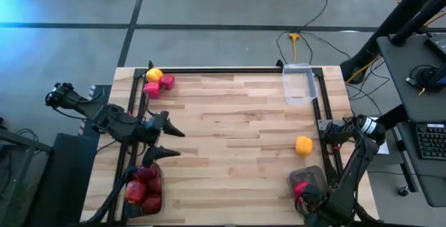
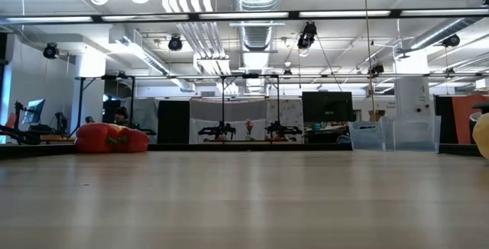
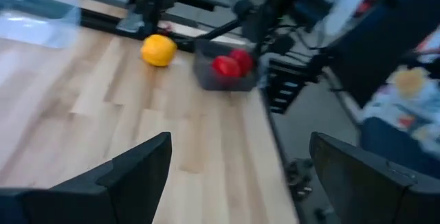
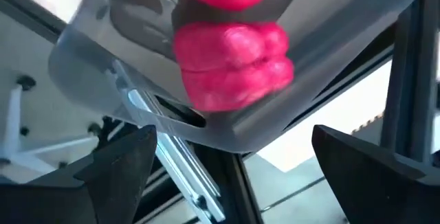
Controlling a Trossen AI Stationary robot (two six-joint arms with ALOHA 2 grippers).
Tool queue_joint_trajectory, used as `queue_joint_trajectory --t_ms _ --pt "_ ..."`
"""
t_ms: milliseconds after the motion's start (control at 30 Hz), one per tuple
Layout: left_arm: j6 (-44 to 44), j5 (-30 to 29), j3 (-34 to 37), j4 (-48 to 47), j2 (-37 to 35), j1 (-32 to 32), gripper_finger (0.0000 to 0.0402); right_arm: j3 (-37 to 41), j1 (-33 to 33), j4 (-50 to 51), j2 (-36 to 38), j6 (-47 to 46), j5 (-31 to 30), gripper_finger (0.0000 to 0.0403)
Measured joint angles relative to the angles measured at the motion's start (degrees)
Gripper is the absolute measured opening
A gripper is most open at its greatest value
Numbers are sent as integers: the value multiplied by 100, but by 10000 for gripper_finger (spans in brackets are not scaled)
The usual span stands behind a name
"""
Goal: Sort produce into baskets
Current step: Put the red bell pepper into the right black bin
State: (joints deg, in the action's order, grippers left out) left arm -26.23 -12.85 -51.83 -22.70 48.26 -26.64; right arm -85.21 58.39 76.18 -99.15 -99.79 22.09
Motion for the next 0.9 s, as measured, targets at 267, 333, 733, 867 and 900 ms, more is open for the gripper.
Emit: queue_joint_trajectory --t_ms 267,333,733,867,900 --pt "-803 -199 -2 -552 -440 16 327 -234 -959 271 669 857 -1094 381" --pt "-777 -446 -2 -1064 -512 65 327 -290 -1381 250 910 1090 -1819 381" --pt "-320 -1893 -176 -3155 -448 2379 327 -367 -4241 -1361 1424 4066 -4288 382" --pt "356 -1795 -96 -2949 -156 3467 327 -419 -4960 -2279 1379 5198 -4258 382" --pt "453 -1707 -96 -2935 -50 3772 327 -445 -5119 -2561 1379 5529 -4200 382"
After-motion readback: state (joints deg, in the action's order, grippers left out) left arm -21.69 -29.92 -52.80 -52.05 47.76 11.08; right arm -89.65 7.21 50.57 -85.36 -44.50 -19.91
